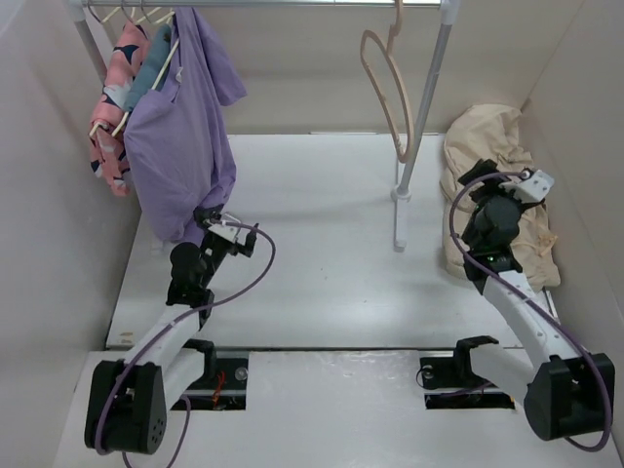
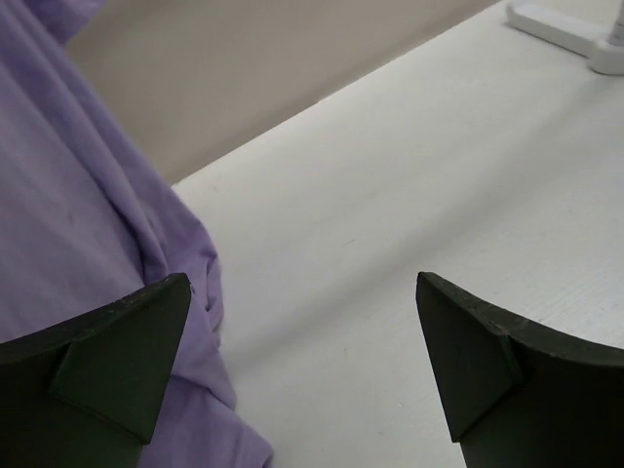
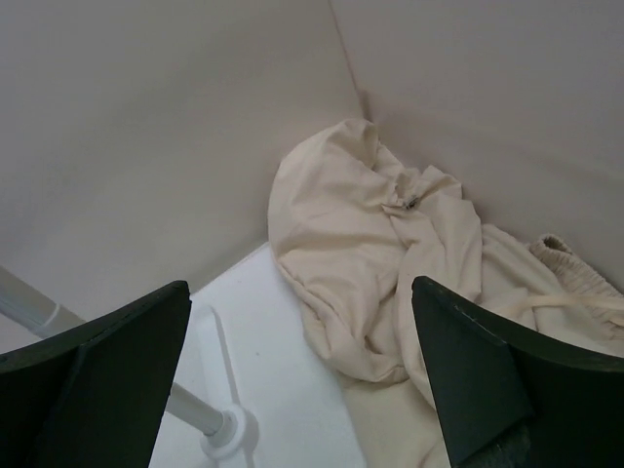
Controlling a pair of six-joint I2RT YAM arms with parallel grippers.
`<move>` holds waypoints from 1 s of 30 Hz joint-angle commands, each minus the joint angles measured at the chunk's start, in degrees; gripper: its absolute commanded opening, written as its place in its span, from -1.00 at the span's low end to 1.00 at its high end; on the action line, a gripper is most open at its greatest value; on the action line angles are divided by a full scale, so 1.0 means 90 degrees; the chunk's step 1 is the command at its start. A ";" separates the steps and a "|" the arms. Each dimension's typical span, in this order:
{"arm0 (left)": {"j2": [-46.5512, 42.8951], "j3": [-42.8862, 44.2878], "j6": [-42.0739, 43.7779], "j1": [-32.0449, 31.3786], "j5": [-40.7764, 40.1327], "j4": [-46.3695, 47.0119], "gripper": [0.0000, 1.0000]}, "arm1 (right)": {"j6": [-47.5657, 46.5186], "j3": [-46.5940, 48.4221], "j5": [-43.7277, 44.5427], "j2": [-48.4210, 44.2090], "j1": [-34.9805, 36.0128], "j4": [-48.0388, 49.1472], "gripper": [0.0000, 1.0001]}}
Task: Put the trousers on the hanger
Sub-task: Move the trousers to the center of the board.
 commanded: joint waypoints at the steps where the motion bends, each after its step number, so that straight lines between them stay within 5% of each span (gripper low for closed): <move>1: -0.0459 0.0352 0.0979 -0.0154 0.0778 -0.1964 1.00 | 0.0273 0.0358 0.0252 0.0045 -0.0035 -0.2404 1.00; 9: -0.1456 0.0019 0.1739 -0.0212 0.0991 -0.2500 1.00 | 0.1247 0.1655 -0.1709 0.0688 -0.1135 -0.4828 1.00; 13: -0.1477 0.0565 0.2287 -0.0281 0.0876 -0.3543 1.00 | 0.1834 0.2662 -0.2189 0.2159 -0.1763 -0.6361 1.00; 20: -0.0170 0.2555 0.2950 -0.0281 0.0317 -0.6274 1.00 | 0.2352 0.3005 -0.2835 0.3607 -0.2232 -0.6959 1.00; 24: -0.0478 0.2765 0.3070 -0.0281 0.0659 -0.6526 1.00 | 0.2421 0.3005 -0.2572 0.4115 -0.2233 -0.7077 0.89; 28: -0.0928 0.2823 0.2186 -0.0281 0.0807 -0.6029 1.00 | 0.2119 0.2821 -0.2824 0.4167 -0.2233 -0.7039 -0.08; 29: -0.0997 0.2901 0.1774 -0.0281 0.0807 -0.5873 1.00 | 0.2012 0.2723 -0.3163 0.4089 -0.2233 -0.6835 -0.93; 30: -0.0997 0.2959 0.1461 -0.0281 0.0700 -0.5803 1.00 | 0.1953 0.2510 -0.3302 0.3972 -0.2233 -0.6775 -1.00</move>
